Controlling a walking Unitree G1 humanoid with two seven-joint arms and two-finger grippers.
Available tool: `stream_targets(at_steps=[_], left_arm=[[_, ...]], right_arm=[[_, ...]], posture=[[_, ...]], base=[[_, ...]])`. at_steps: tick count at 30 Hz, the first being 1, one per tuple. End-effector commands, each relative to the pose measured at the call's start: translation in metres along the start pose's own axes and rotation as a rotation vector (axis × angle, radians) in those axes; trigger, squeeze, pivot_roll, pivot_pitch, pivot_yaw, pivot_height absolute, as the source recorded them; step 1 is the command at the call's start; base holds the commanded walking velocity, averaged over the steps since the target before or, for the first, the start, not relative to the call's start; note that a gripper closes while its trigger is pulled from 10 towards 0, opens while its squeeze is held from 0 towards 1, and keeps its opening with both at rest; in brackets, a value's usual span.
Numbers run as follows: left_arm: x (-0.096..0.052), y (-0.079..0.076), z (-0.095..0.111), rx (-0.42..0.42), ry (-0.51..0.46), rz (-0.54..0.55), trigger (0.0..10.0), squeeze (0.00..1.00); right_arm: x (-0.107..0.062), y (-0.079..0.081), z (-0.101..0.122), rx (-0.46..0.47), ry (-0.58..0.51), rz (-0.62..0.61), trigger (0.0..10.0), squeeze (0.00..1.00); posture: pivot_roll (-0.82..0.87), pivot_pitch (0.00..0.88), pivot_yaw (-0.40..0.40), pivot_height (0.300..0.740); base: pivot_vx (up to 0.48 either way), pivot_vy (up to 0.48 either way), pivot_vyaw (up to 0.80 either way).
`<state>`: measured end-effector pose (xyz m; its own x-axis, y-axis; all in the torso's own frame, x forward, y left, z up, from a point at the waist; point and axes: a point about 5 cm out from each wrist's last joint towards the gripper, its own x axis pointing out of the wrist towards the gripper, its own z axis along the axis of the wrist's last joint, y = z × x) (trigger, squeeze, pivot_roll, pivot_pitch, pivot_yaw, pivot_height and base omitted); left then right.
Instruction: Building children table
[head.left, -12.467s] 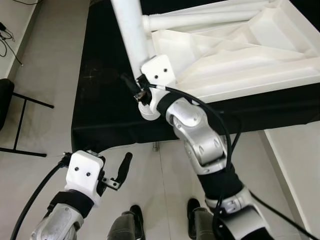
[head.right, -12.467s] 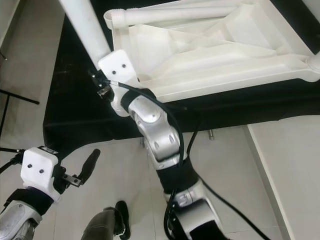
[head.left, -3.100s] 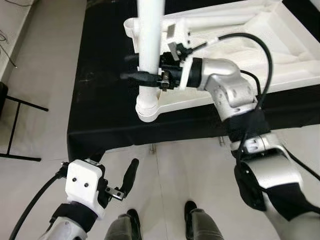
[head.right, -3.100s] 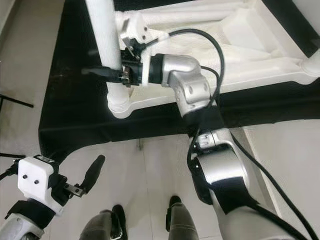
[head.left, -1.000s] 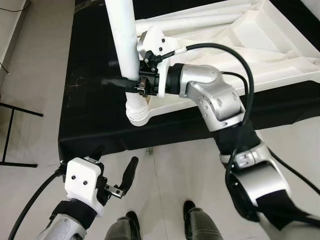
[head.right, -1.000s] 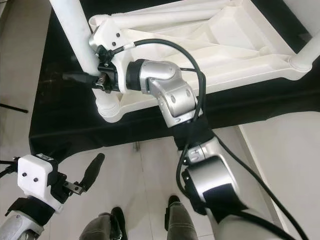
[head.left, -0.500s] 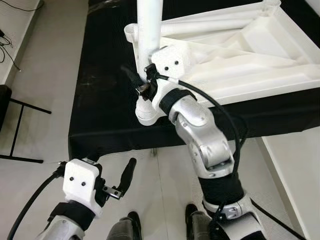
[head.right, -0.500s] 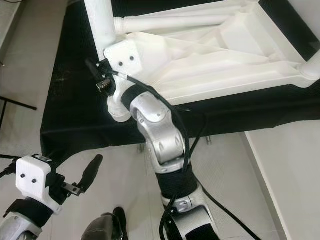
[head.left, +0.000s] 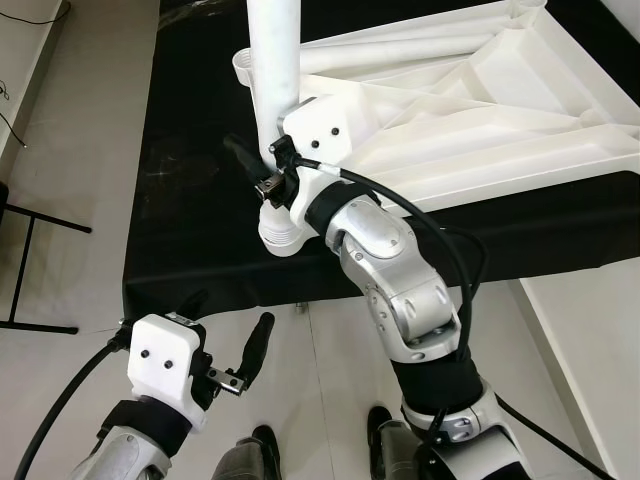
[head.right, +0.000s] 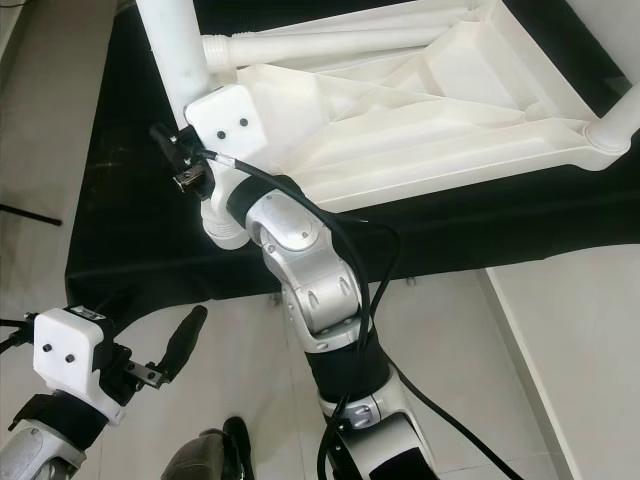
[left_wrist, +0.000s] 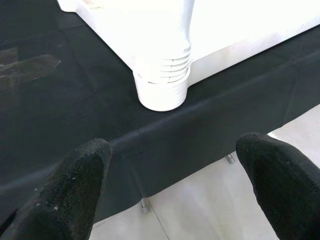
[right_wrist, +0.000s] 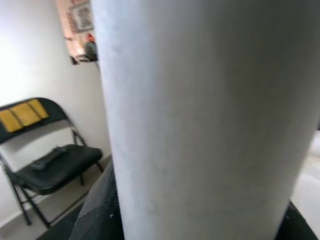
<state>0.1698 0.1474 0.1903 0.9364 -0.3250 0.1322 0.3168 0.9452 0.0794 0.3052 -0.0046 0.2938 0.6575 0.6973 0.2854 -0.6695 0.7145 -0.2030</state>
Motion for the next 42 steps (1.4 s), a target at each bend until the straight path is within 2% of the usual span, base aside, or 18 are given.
stream_targets(at_steps=[1, 3, 4, 5, 6, 7, 9, 10, 13, 14, 19, 23, 31, 34, 37, 38, 40, 42], left_arm=[[-0.001, 0.002, -0.005, 0.0, 0.021, 0.01, 10.0, 0.0], [0.0, 0.003, -0.005, -0.001, 0.019, 0.009, 10.0, 0.0], [0.0, 0.003, -0.005, -0.001, 0.019, 0.009, 10.0, 0.0], [0.0, 0.003, -0.006, -0.001, 0.018, 0.009, 10.0, 0.0], [0.0, 0.003, -0.006, -0.001, 0.018, 0.009, 10.0, 0.0], [0.001, 0.003, -0.006, -0.002, 0.018, 0.008, 10.0, 0.0], [0.001, 0.003, -0.006, -0.002, 0.018, 0.008, 10.0, 0.0], [0.002, 0.003, -0.006, -0.002, 0.017, 0.007, 10.0, 0.0], [0.002, 0.003, -0.006, -0.002, 0.017, 0.007, 10.0, 0.0], [0.002, 0.003, -0.007, -0.001, 0.015, 0.007, 10.0, 0.0], [0.003, 0.002, -0.008, -0.002, 0.015, 0.008, 10.0, 0.0], [0.003, 0.002, -0.008, -0.004, 0.014, 0.005, 10.0, 0.0], [0.003, 0.001, -0.009, -0.005, 0.012, 0.004, 10.0, 0.0], [0.003, 0.001, -0.008, -0.003, 0.01, 0.01, 10.0, 0.0], [0.003, 0.001, -0.008, -0.003, 0.01, 0.011, 10.0, 0.0], [0.003, 0.001, -0.008, -0.003, 0.01, 0.011, 10.0, 0.0], [0.003, 0.001, -0.008, -0.003, 0.01, 0.011, 10.0, 0.0], [0.002, 0.001, -0.007, -0.003, 0.009, 0.011, 10.0, 0.0]], right_arm=[[-0.001, 0.009, -0.034, 0.088, 0.139, 0.086, 10.0, 0.0], [0.002, 0.014, -0.022, 0.086, 0.084, 0.228, 10.0, 0.0], [0.002, 0.014, -0.022, 0.086, 0.084, 0.228, 10.0, 0.0], [0.001, 0.018, -0.016, 0.07, 0.066, 0.343, 10.0, 0.0], [0.001, 0.018, -0.016, 0.07, 0.066, 0.343, 10.0, 0.0], [0.001, 0.02, -0.012, 0.059, 0.059, 0.421, 10.0, 0.0], [0.001, 0.02, -0.012, 0.059, 0.059, 0.421, 10.0, 0.0], [-0.001, 0.021, -0.011, 0.008, 0.072, 0.53, 10.0, 0.0], [-0.001, 0.021, -0.011, 0.008, 0.072, 0.53, 10.0, 0.0], [-0.001, 0.018, -0.013, -0.053, 0.131, 0.656, 10.0, 0.0], [0.003, 0.013, -0.015, -0.079, 0.185, 0.738, 10.0, 0.0], [0.003, 0.01, -0.015, -0.108, 0.233, 0.874, 10.0, 0.0], [0.016, 0.007, -0.016, -0.085, 0.277, 0.847, 10.0, 0.0], [0.027, 0.003, -0.026, -0.006, 0.321, 0.666, 10.0, 0.0], [0.028, 0.001, -0.028, 0.007, 0.326, 0.626, 10.0, 0.0], [0.028, 0.0, -0.03, 0.022, 0.318, 0.571, 10.0, 0.0], [0.028, 0.0, -0.03, 0.022, 0.318, 0.571, 10.0, 0.0], [0.025, -0.005, -0.036, 0.056, 0.288, 0.397, 10.0, 0.0]], posture=[[0.03, 0.388, 0.051, 0.74], [0.03, 0.385, 0.05, 0.74], [0.03, 0.385, 0.05, 0.74], [0.02, 0.383, 0.049, 0.74], [0.02, 0.383, 0.049, 0.74], [0.02, 0.381, 0.049, 0.74], [0.02, 0.381, 0.049, 0.74], [0.02, 0.378, 0.047, 0.74], [0.02, 0.378, 0.047, 0.74], [0.02, 0.371, 0.044, 0.74], [0.02, 0.366, 0.043, 0.74], [0.02, 0.359, 0.042, 0.74], [0.02, 0.355, 0.036, 0.74], [0.02, 0.357, 0.034, 0.74], [0.02, 0.357, 0.034, 0.74], [0.02, 0.363, 0.033, 0.74], [0.02, 0.363, 0.033, 0.74], [0.02, 0.365, 0.034, 0.74]], base=[[0.0, 0.0, 0.0], [0.0, 0.0, 0.0], [0.0, 0.0, 0.0], [0.0, 0.0, 0.0], [0.0, 0.0, 0.0], [0.0, 0.0, 0.0], [0.0, 0.0, 0.0], [0.0, 0.0, 0.0], [0.0, 0.0, 0.0], [0.0, 0.0, 0.0], [0.0, 0.0, 0.0], [0.0, 0.0, 0.0], [0.0, 0.0, 0.0], [0.0, 0.0, 0.0], [0.0, 0.0, 0.0], [0.0, 0.0, 0.0], [0.0, 0.0, 0.0], [0.0, 0.0, 0.0]])
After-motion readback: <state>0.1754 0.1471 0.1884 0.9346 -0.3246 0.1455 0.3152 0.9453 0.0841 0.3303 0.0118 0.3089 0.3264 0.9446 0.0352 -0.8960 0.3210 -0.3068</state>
